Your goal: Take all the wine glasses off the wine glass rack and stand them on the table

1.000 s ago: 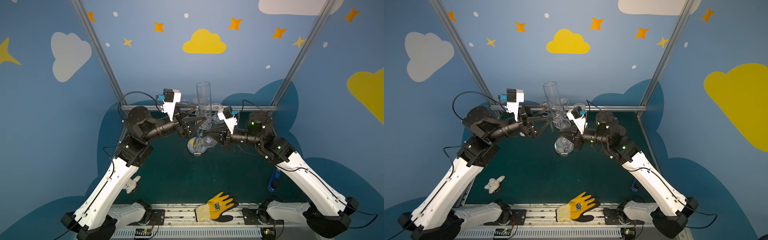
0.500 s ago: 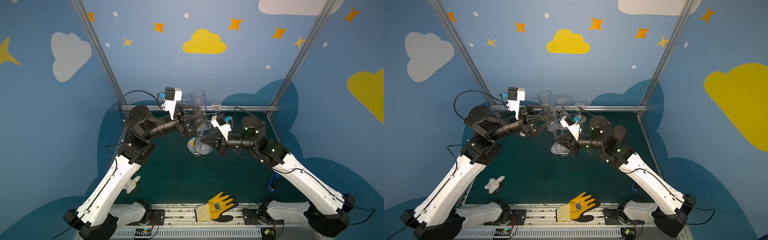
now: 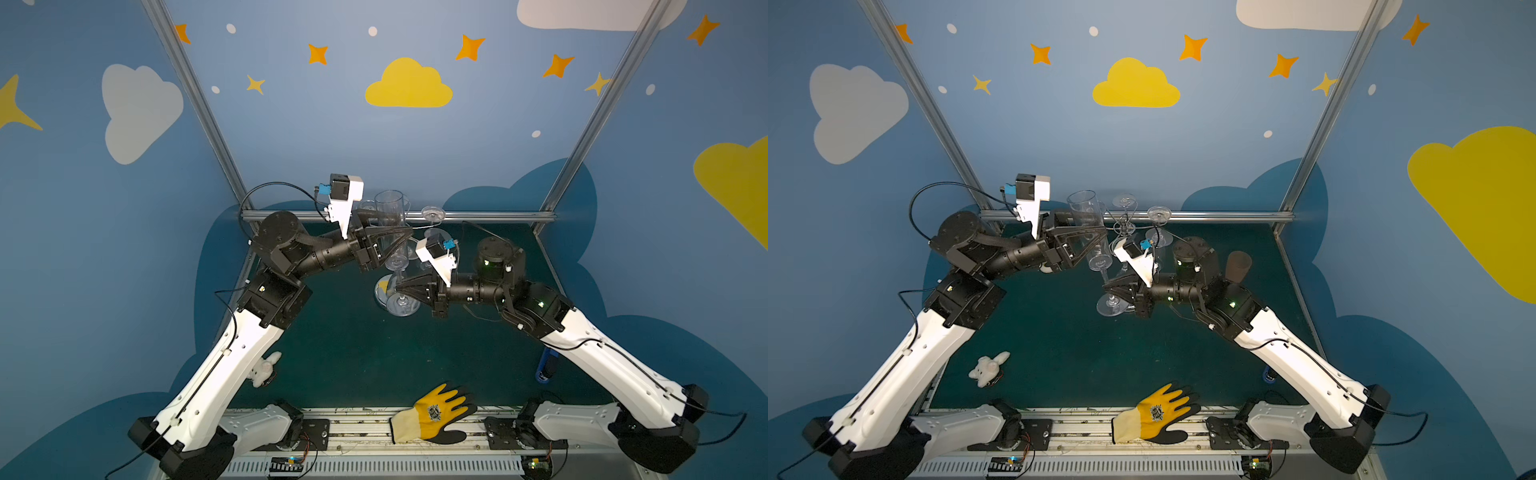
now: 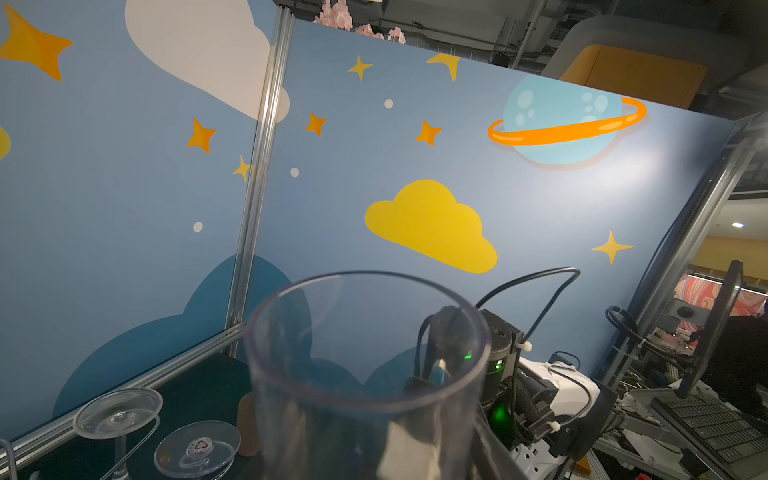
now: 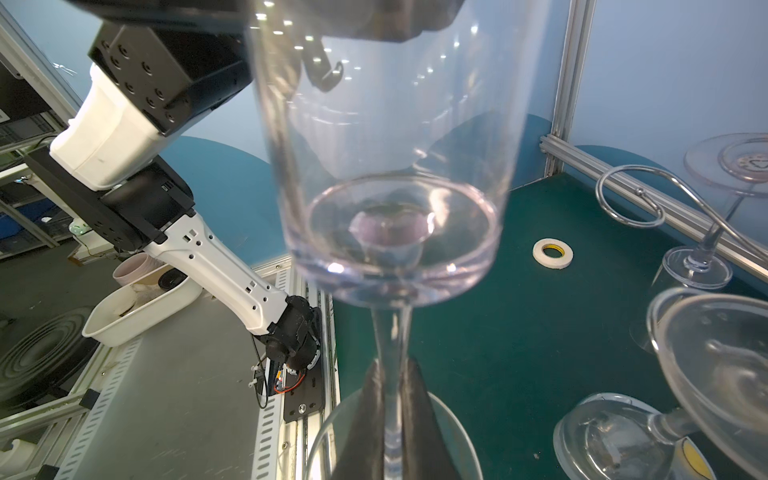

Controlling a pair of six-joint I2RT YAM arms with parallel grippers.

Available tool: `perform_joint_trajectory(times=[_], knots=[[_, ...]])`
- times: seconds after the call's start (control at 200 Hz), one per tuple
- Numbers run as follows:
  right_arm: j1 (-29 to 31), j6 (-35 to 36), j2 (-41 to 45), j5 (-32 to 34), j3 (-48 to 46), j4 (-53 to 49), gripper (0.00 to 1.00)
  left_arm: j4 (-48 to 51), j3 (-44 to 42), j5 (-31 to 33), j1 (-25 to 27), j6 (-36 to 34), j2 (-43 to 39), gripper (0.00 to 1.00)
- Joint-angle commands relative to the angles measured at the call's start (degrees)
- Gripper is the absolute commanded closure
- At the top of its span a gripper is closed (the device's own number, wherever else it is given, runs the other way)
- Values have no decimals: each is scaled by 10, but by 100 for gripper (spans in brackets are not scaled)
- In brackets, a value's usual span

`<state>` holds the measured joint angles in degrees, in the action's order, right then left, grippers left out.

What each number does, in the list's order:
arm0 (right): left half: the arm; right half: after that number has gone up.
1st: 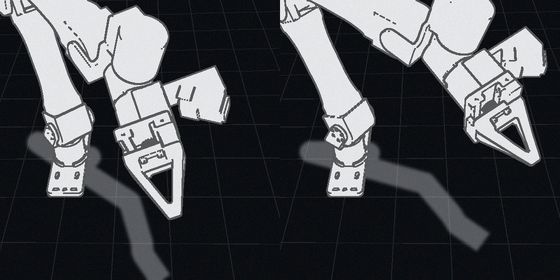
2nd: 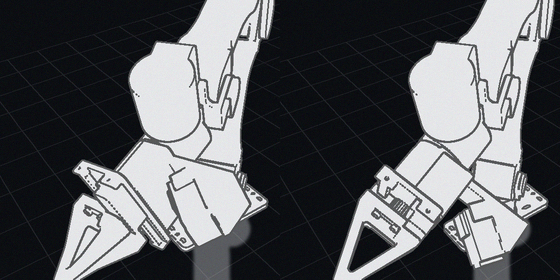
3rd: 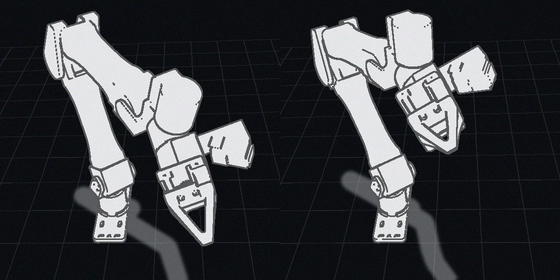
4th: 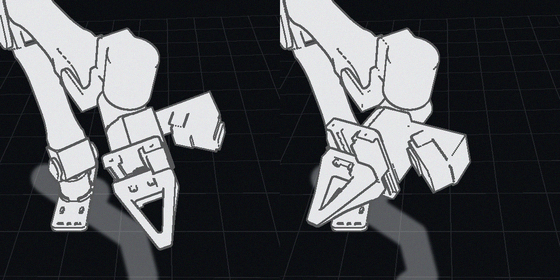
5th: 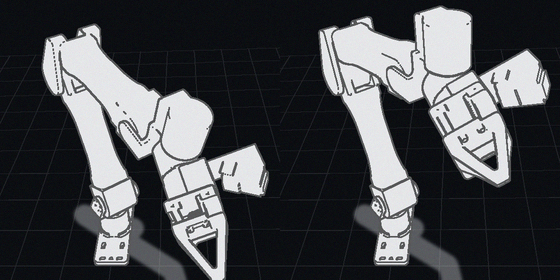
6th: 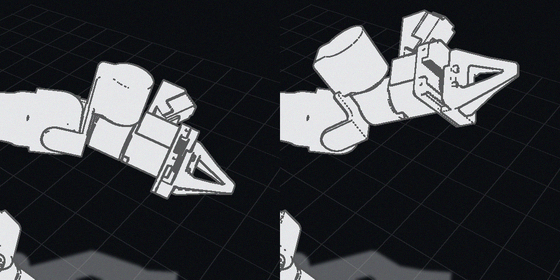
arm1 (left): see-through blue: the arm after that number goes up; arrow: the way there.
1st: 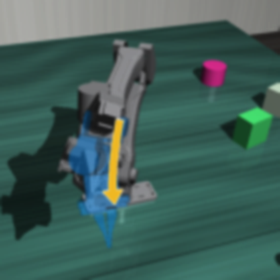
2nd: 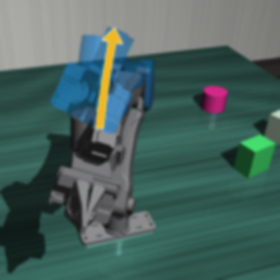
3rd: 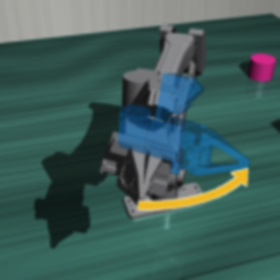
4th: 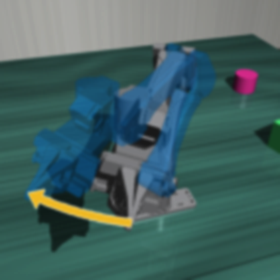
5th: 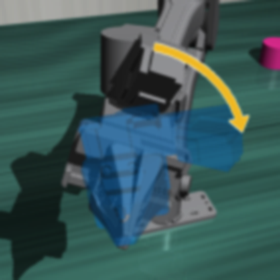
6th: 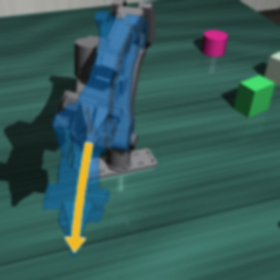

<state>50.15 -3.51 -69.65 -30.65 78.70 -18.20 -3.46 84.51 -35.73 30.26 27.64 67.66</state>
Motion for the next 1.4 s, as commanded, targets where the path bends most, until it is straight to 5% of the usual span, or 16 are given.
perform_joint_trajectory(times=[0.0, 0.43, 0.541, 0.656, 1.051, 1.271, 1.397], knots=[[7, 8, 11, 7, -5, 17, 100, -24, -7, 4, -1, 6, -4, 45], [12, 9, 14, 24, -9, 9, 100, -66, -58, 43, -1, 12, -35, 58], [13, 3, 20, 52, -16, 11, 35, -86, -87, 72, -1, 6, -56, 58], [13, 5, 38, 77, -27, 14, 17, -73, -111, 95, -1, -20, -83, 57], [10, 71, 158, 224, -77, 14, 13, 0, -277, 314, -1, -186, -254, 55], [5, 84, 213, 302, -109, 7, 13, -93, -400, 487, -3, -242, -288, 55], [3, 81, 239, 335, -128, -4, 13, -192, -458, 524, -17, -278, -264, 54]])
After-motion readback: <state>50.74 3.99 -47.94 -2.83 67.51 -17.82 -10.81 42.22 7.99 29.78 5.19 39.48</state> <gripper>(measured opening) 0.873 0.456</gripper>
